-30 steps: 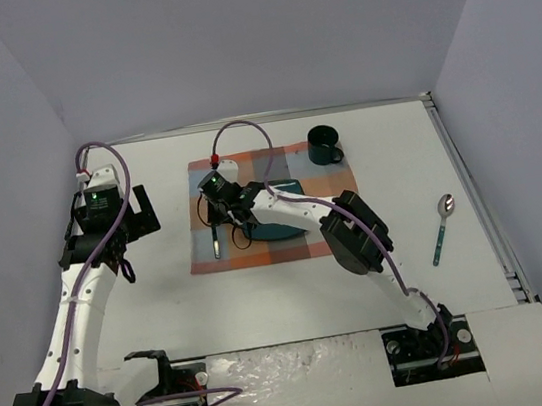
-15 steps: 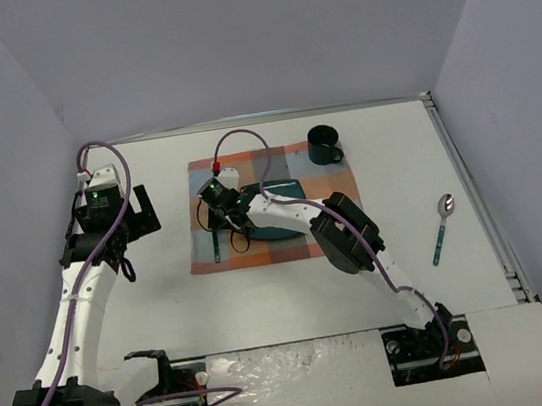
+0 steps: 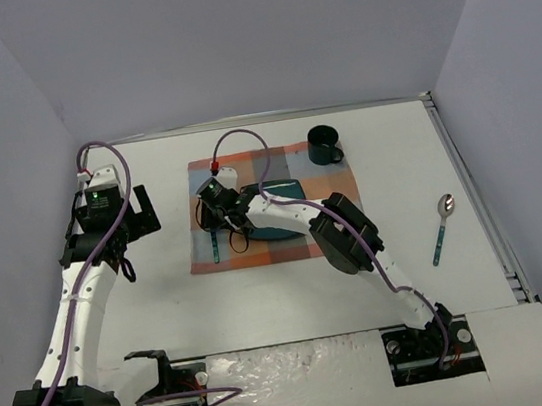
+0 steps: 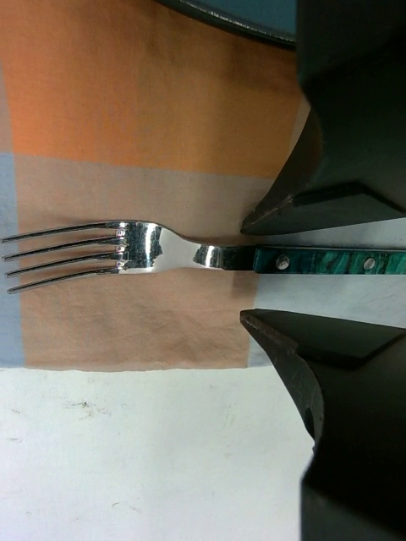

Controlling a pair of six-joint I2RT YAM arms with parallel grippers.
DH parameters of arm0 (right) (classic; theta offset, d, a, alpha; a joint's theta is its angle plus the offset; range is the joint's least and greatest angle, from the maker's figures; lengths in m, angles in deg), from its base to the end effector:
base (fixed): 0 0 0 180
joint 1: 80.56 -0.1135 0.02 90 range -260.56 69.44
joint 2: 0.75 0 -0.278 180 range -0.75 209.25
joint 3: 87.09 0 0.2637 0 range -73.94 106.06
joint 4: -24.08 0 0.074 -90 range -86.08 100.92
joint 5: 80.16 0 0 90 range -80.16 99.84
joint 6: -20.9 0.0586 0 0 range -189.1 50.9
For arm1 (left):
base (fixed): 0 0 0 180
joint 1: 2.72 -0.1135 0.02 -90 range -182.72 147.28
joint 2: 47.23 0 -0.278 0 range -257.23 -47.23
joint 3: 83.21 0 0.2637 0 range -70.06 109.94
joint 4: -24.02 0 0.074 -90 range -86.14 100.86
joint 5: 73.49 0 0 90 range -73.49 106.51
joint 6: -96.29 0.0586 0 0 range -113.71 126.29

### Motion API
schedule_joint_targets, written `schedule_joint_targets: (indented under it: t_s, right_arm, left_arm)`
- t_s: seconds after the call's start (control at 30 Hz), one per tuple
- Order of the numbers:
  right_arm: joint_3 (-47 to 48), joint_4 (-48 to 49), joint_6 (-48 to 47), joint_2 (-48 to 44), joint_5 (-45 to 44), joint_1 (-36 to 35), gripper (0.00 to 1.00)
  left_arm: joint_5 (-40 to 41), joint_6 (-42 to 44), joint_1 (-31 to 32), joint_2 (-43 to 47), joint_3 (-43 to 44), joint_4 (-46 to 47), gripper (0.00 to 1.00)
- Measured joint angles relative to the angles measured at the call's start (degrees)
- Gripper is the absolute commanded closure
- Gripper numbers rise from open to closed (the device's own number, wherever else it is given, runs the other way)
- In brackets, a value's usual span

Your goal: Set the dinner table for one person

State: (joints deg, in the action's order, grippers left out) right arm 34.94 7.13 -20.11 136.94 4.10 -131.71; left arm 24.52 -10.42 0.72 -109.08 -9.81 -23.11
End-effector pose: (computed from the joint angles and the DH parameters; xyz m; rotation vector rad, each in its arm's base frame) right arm 0.3753 0.4565 0.1582 0.0196 2.2794 0.8831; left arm 0.2546 -0.0071 0.3346 -0.3304 2.1601 -0.0459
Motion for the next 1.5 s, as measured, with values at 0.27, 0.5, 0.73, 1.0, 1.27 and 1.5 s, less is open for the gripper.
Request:
schedule_joint_targets:
  t_s: [0.27,0.5,0.73,1.0,1.27,1.5]
  right_arm:
    - [-3.1,-0.6,-4.7,-4.6,-3.5,-0.3,0.43]
    - [-14.9,0.0,-11.9,-21.8,-10.6,0.7,0.24]
    - [-35.9,1.5,-14.9,-42.6,-13.6,13.7,0.21]
    - [-57.0,0.2,-17.4,-56.8,-12.8,37.3,0.23]
    - [-67.2,-0.1,-19.0,-62.2,-9.0,59.6,0.27]
    - [-69.1,0.3,-18.5,-58.2,-7.5,66.8,0.32]
  left_arm:
    - [0.0,0.0,0.0,0.0,0.0,0.0,0.03]
    - [-1.5,0.0,0.0,-0.4,0.0,0.1,0.03]
    - [-3.3,0.0,0.5,-1.6,0.0,0.2,0.03]
    - [-4.0,0.0,0.7,-2.1,0.0,0.2,0.03]
    - [-4.2,0.0,1.3,-2.6,0.0,0.0,0.03]
    - [-4.2,0.0,1.9,-2.7,0.0,0.0,0.03]
